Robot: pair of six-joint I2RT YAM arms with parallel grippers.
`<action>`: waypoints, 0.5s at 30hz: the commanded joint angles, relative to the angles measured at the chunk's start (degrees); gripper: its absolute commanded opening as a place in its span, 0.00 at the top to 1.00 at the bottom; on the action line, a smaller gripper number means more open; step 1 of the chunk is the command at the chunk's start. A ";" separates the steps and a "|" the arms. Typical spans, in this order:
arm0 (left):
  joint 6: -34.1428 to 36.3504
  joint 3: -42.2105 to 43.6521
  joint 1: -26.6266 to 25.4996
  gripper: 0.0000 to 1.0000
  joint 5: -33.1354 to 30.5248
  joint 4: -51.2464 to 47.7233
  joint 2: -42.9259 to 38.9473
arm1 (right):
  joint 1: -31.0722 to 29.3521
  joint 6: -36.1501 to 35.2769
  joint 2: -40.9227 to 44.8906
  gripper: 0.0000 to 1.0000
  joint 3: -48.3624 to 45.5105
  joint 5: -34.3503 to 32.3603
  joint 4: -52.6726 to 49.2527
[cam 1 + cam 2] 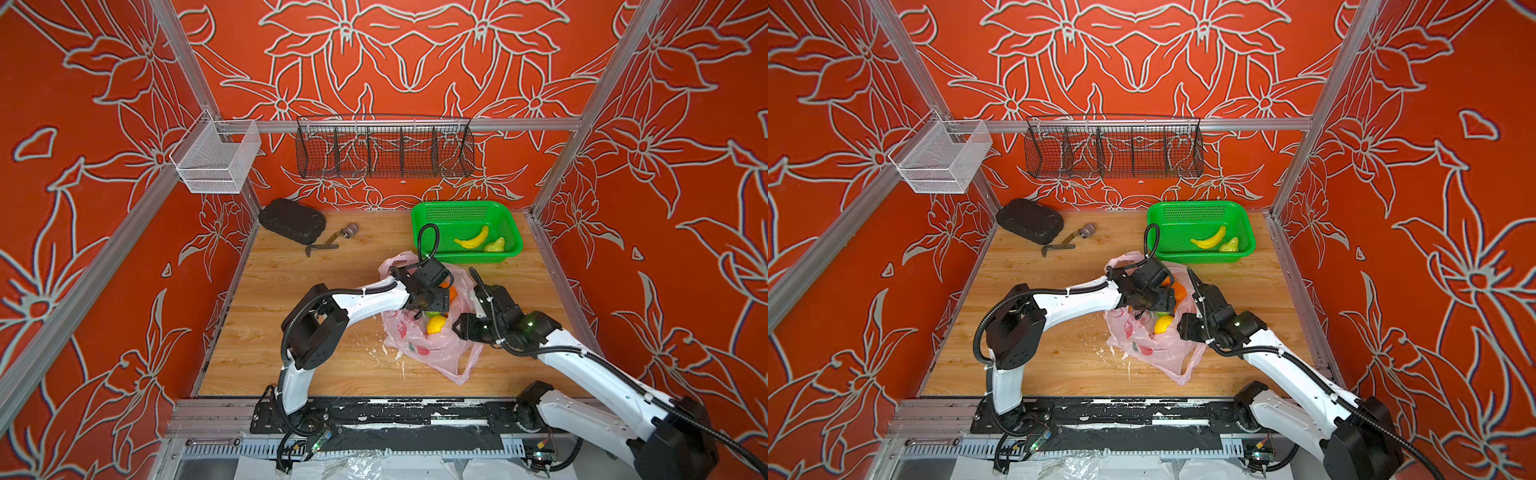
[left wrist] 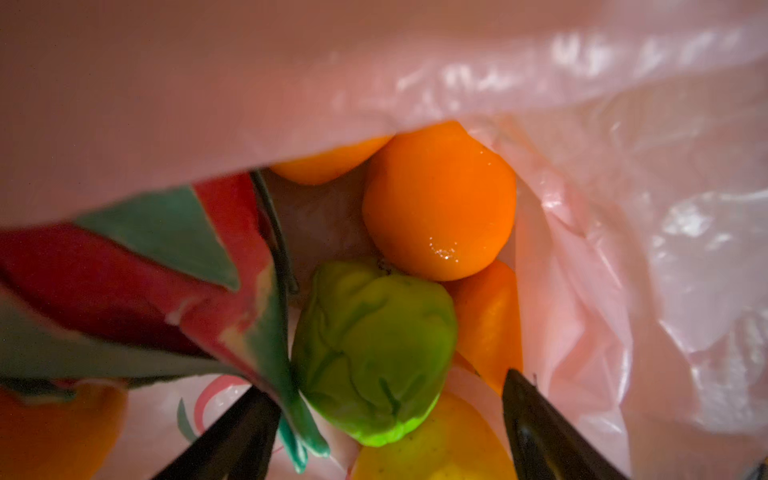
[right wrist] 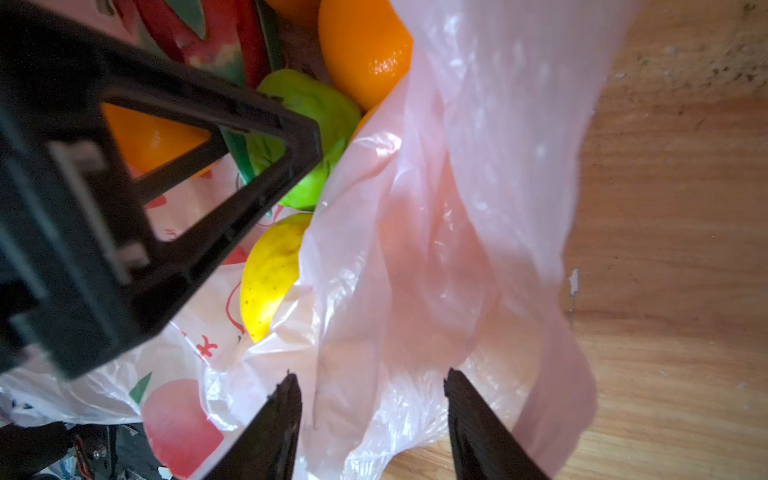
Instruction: Untie the knot of the plastic bag and take out the fruit
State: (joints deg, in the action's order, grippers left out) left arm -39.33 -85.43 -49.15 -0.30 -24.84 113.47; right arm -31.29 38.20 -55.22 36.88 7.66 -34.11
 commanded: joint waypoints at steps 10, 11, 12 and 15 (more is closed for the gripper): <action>6.16 -7.24 -3.56 0.20 -9.81 -10.51 0.85 | -0.46 1.62 0.73 0.40 -0.74 -1.52 -0.94; 6.48 -7.56 -4.03 0.21 -10.68 -10.57 0.75 | -0.44 1.44 0.82 0.40 -0.53 -1.60 -1.08; 7.20 -7.15 -4.52 0.22 -11.10 -9.48 0.35 | -0.49 1.44 0.90 0.40 -0.49 -1.76 -1.22; 9.53 -6.27 -5.81 0.26 -9.61 -6.31 -0.52 | -0.49 1.41 1.08 0.40 -0.79 -2.09 -1.01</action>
State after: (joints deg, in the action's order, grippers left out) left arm -32.08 -91.55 -54.02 -8.60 -30.89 114.50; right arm -31.29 38.57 -54.87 36.36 7.25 -34.17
